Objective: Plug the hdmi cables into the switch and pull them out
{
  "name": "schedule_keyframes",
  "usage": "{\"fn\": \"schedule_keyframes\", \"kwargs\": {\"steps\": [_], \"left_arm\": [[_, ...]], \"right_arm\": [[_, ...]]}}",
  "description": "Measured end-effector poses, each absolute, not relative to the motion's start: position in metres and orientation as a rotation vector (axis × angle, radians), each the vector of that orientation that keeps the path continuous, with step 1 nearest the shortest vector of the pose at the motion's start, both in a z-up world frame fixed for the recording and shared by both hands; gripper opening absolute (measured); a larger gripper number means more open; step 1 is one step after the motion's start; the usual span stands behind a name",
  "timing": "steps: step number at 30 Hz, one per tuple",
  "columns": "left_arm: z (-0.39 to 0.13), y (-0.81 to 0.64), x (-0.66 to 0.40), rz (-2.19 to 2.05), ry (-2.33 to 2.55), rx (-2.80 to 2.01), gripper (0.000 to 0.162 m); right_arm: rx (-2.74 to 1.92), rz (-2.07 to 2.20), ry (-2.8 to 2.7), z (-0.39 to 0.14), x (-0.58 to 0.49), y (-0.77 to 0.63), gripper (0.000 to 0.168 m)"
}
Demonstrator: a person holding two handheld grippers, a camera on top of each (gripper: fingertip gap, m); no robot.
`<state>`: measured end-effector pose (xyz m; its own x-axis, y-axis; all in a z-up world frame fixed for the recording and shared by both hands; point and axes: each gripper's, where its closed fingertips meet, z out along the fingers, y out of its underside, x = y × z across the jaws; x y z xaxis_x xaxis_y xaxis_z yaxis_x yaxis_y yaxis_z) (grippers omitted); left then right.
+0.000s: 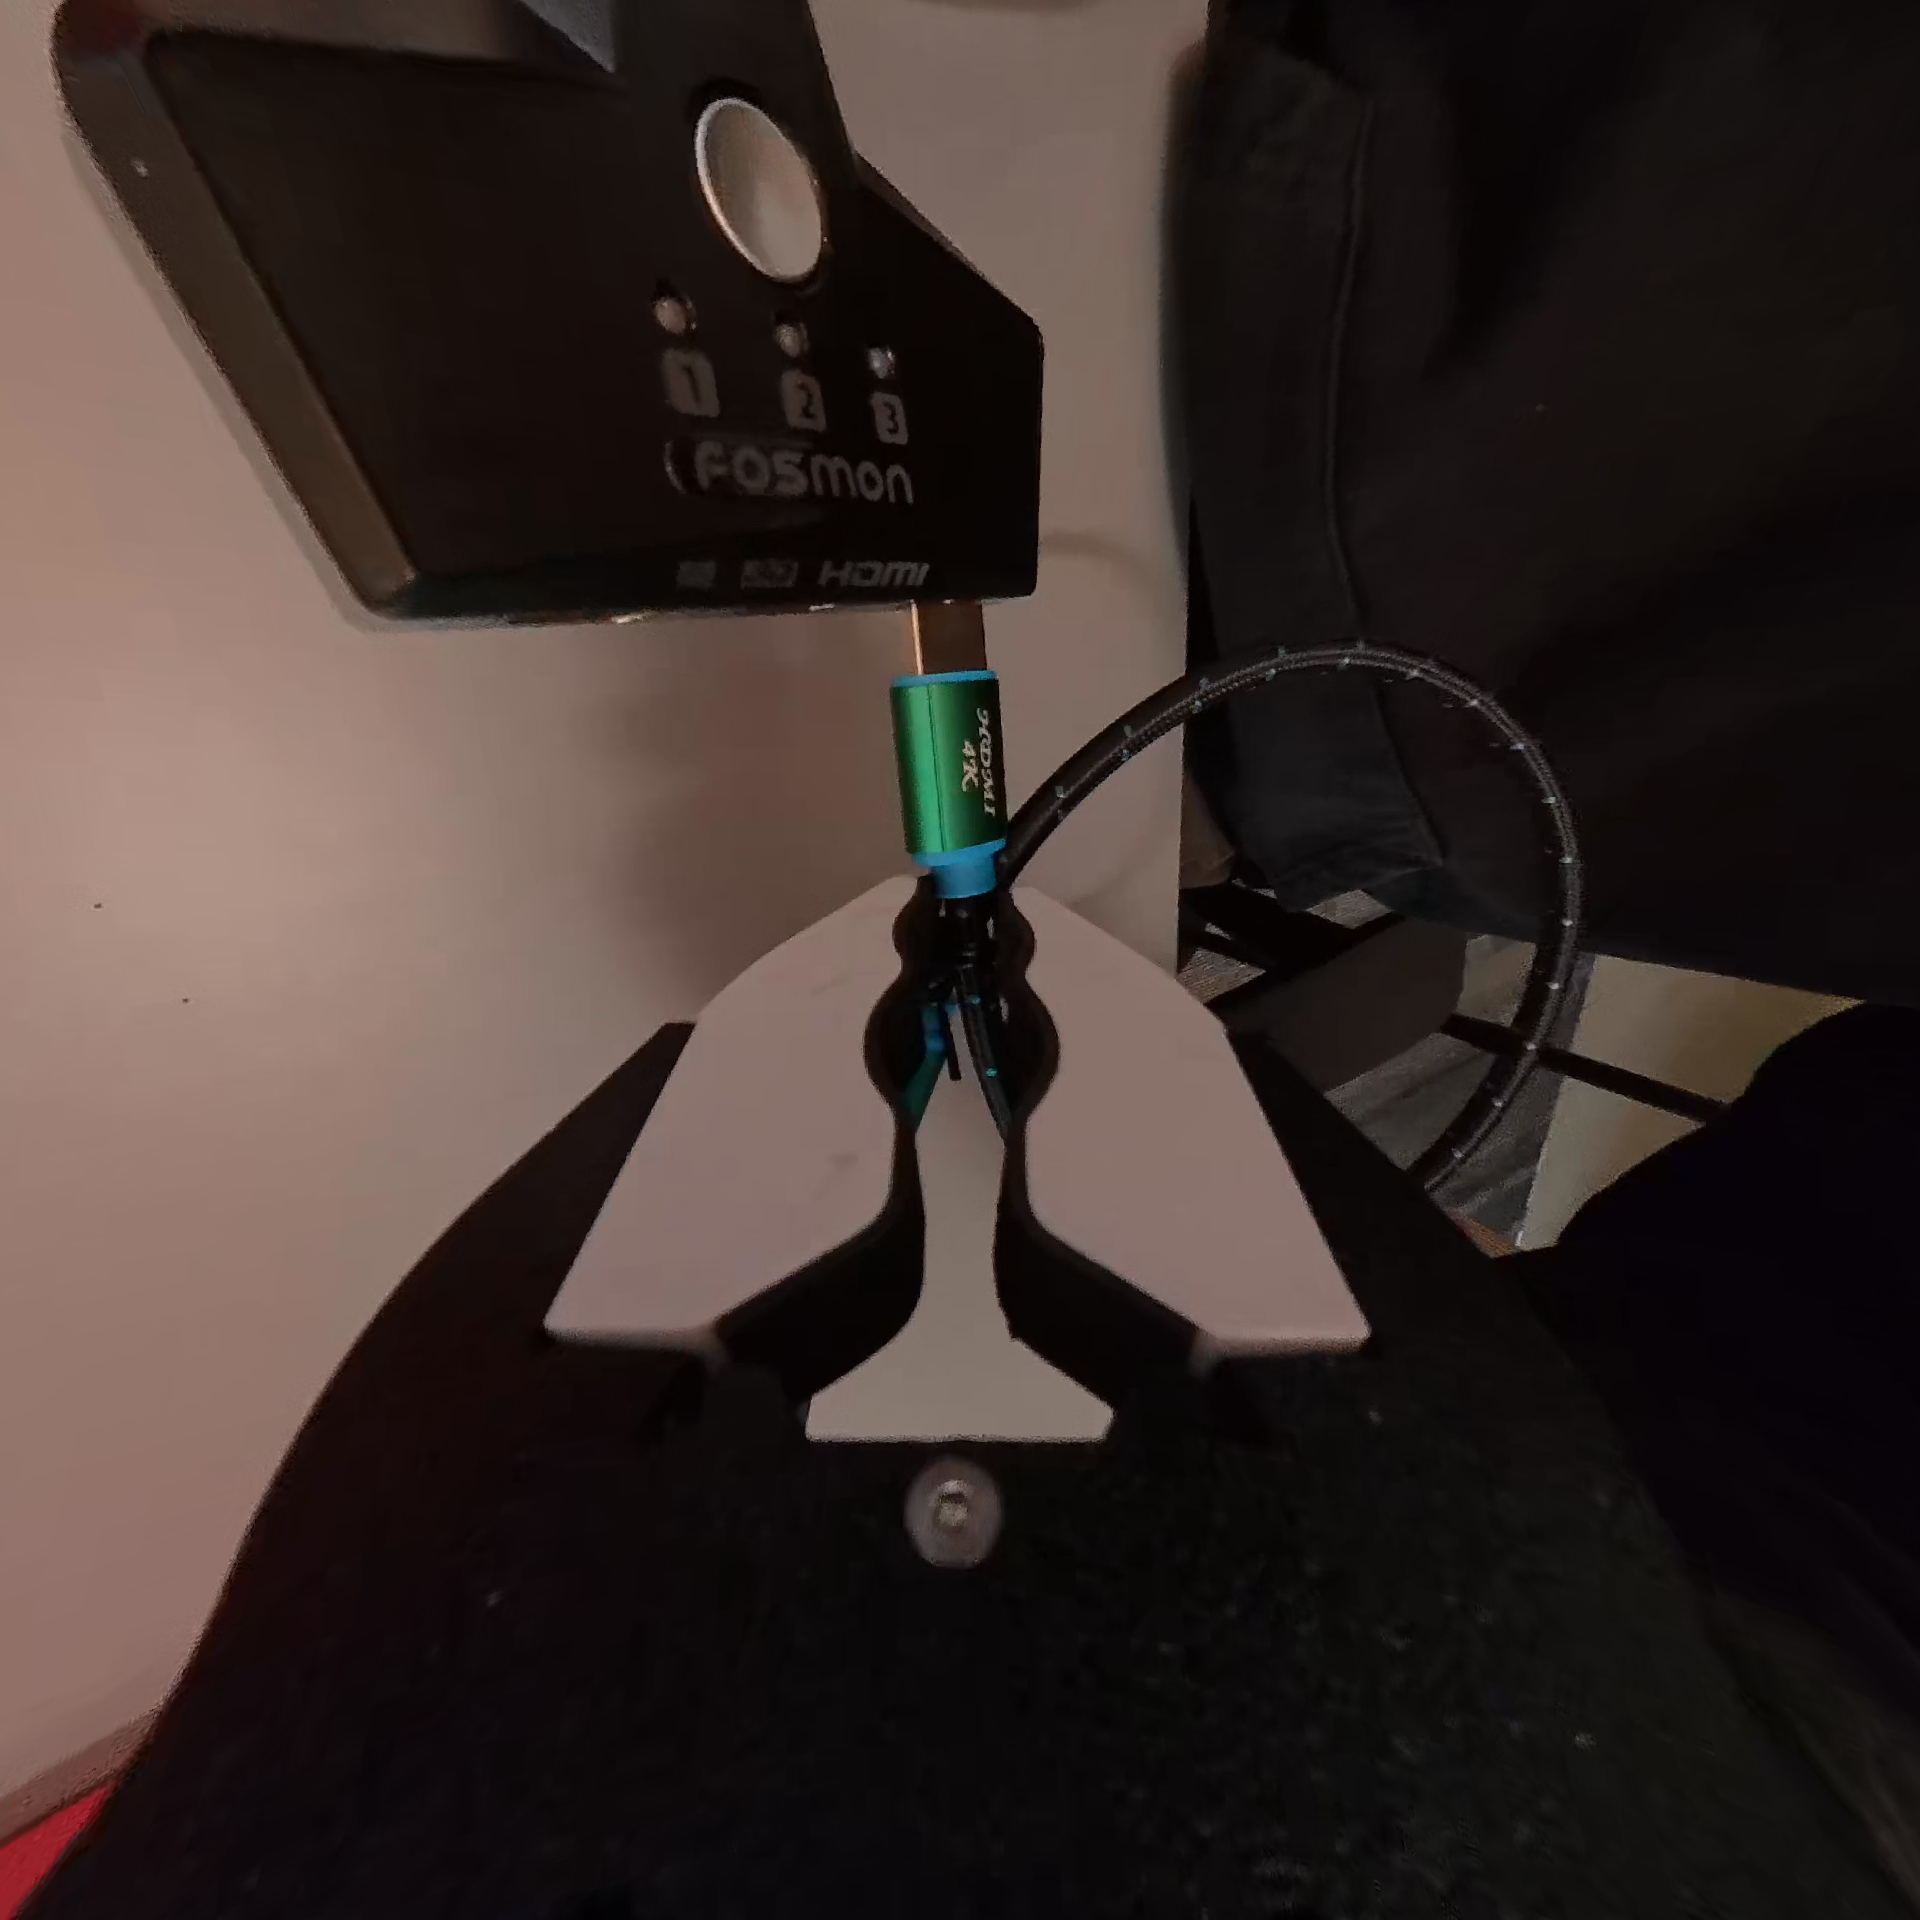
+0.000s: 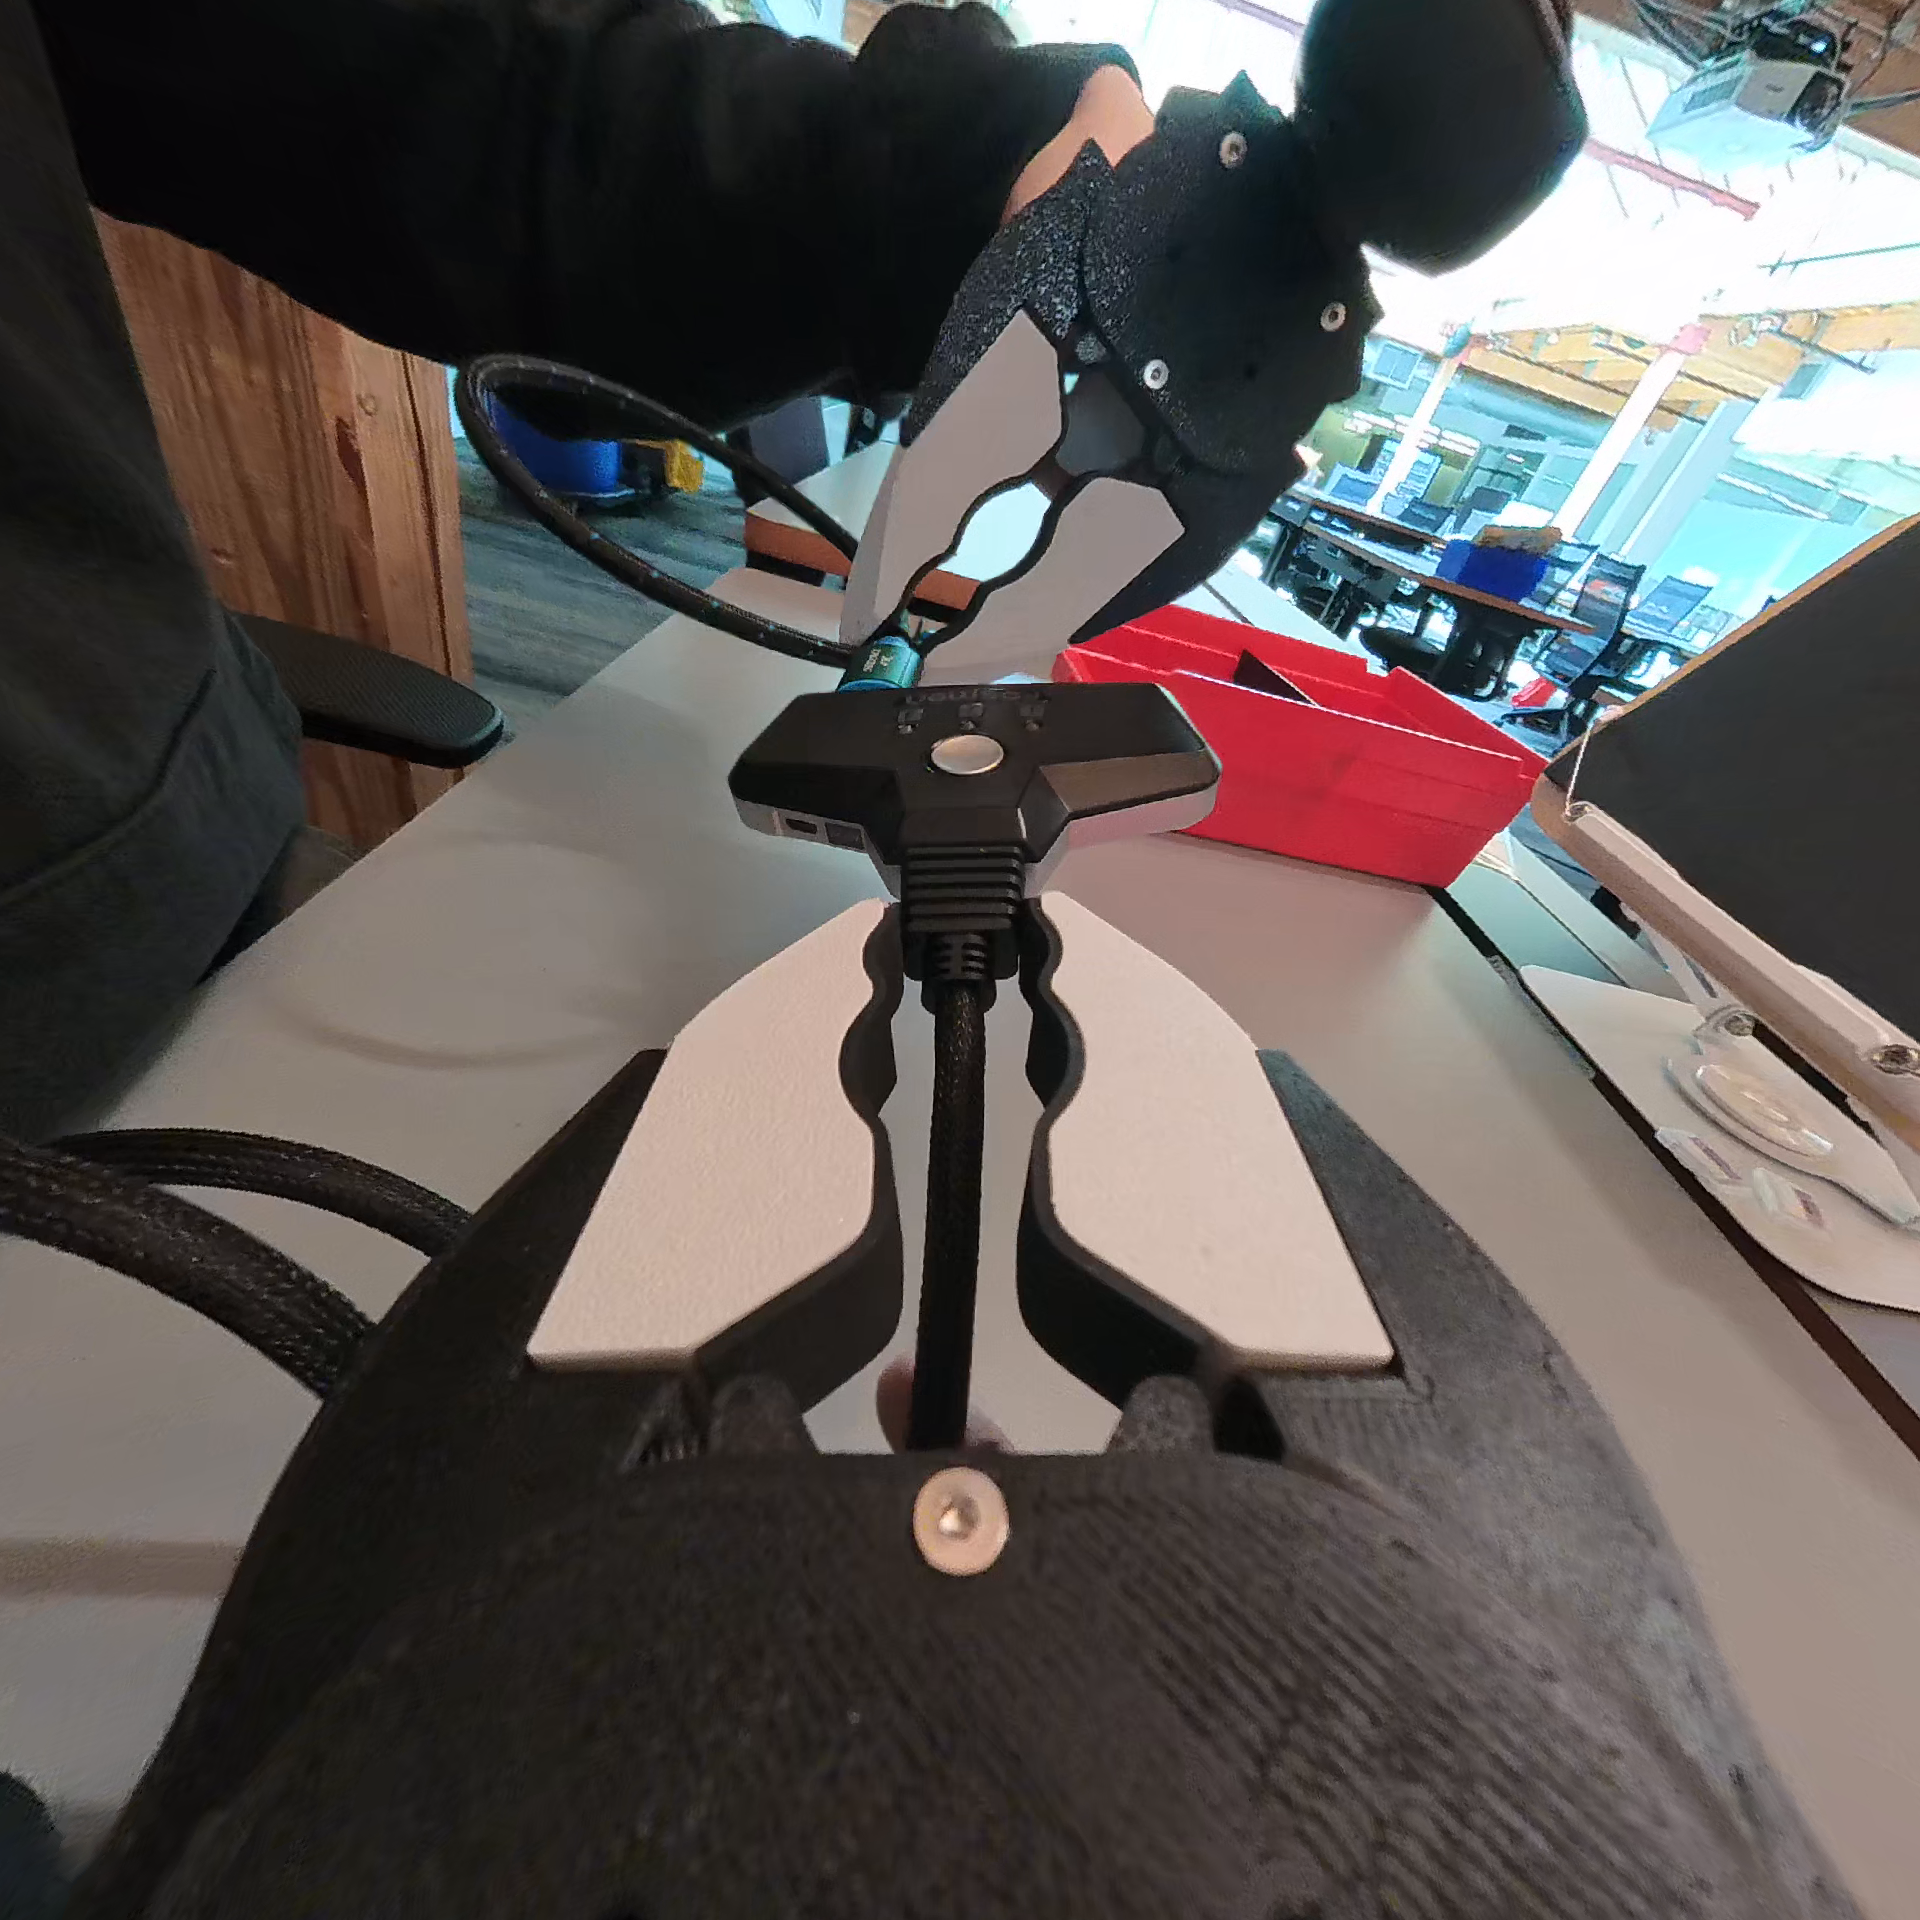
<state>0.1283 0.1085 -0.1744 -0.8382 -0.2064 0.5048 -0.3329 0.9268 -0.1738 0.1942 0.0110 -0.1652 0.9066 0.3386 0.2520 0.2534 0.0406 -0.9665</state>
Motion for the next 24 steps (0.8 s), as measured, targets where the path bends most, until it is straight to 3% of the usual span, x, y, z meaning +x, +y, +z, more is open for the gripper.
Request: {"fn": "schedule_keyframes", "kwargs": {"steps": [24], "left_arm": [[-0.175, 0.110, 0.124, 0.233, -2.544, 0.322, 0.009]], "right_arm": [[-1.538, 0.035, -0.529, -0.165, 0.190, 0.013, 0.022]]}}
